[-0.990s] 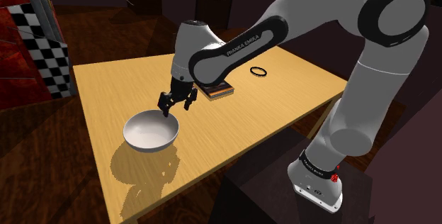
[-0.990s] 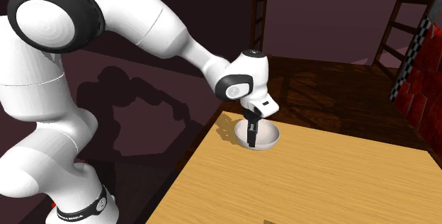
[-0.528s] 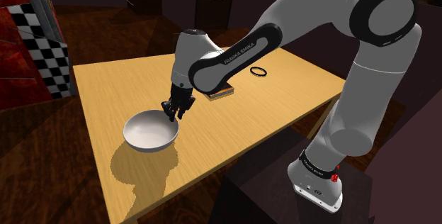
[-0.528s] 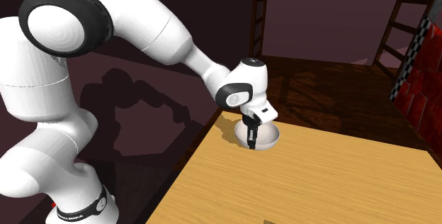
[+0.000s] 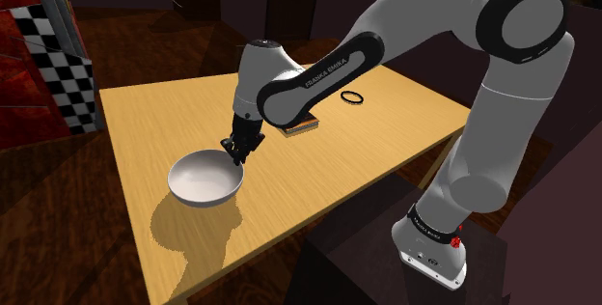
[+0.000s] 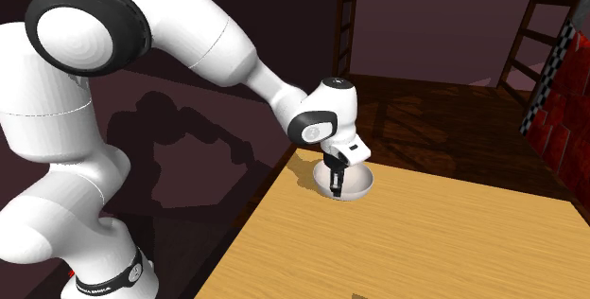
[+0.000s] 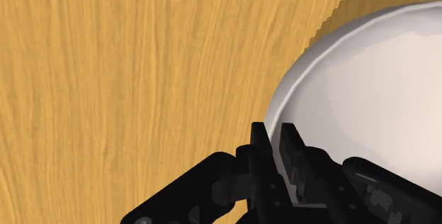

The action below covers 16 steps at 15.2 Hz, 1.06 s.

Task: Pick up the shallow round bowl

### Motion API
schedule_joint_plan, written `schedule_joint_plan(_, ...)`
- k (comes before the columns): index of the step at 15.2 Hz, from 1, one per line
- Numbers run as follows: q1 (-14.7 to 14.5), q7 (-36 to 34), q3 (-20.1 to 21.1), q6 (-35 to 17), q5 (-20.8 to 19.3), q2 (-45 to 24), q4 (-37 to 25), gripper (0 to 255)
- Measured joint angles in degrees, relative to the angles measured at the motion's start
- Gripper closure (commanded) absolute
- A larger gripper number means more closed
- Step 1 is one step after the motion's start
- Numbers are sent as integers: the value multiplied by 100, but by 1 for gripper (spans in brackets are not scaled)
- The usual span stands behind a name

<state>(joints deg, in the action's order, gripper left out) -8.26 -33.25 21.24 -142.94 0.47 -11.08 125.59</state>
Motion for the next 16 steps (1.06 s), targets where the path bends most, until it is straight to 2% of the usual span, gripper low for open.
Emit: schedule_joint_plan(16,77,163,68,1057,327,709,-388,255)
